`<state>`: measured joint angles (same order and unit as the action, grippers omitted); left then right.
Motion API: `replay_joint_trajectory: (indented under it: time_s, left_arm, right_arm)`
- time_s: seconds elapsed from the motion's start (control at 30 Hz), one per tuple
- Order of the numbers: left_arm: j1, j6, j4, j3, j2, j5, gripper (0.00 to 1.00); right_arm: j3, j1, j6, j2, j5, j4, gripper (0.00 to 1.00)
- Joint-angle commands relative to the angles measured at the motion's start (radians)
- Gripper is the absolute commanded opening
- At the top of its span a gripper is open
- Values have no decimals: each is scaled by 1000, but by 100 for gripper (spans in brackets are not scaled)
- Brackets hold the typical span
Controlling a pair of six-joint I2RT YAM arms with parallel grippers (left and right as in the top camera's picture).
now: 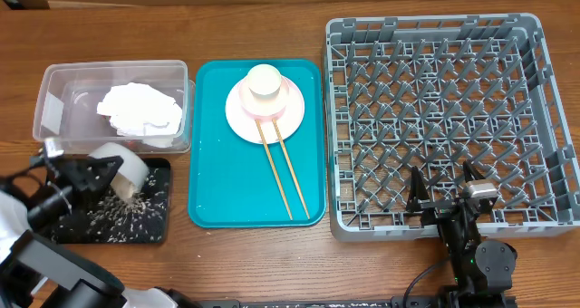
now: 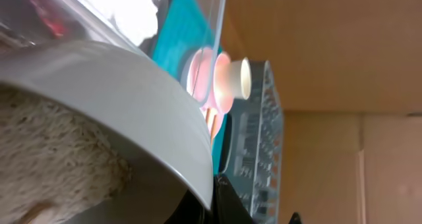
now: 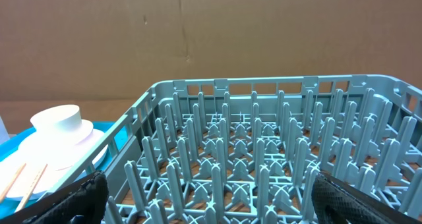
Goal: Sort waste into correct bins and load items into the dishwasher
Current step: 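Lift the bowl over the black tray and tip the rice out, then carry the emptied grey bowl back and set it on the teal tray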
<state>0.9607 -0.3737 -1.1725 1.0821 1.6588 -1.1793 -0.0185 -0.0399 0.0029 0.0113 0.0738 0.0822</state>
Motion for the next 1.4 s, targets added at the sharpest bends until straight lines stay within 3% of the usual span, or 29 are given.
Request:
replay_joint_trajectory:
  time_s: [0.0, 0.37, 0.6, 0.9, 1.37]
  left_arm:
    - [85, -76, 21, -51, -19, -128, 4]
    - [247, -128, 33, -135, -18, -238, 4]
    - [243, -129, 11, -137, -18, -245, 4]
    - [242, -322, -101, -137, -19, -326, 4]
    - [243, -330, -156, -137, -19, -369, 4]
  right_arm:
    - [11, 3, -4, -8, -1, -5, 100]
    - [11, 3, -4, -8, -1, -5, 100]
    - [11, 3, -4, -8, -1, -5, 100]
    - [11, 3, -4, -8, -1, -5, 100]
    - [11, 3, -4, -8, -1, -5, 100]
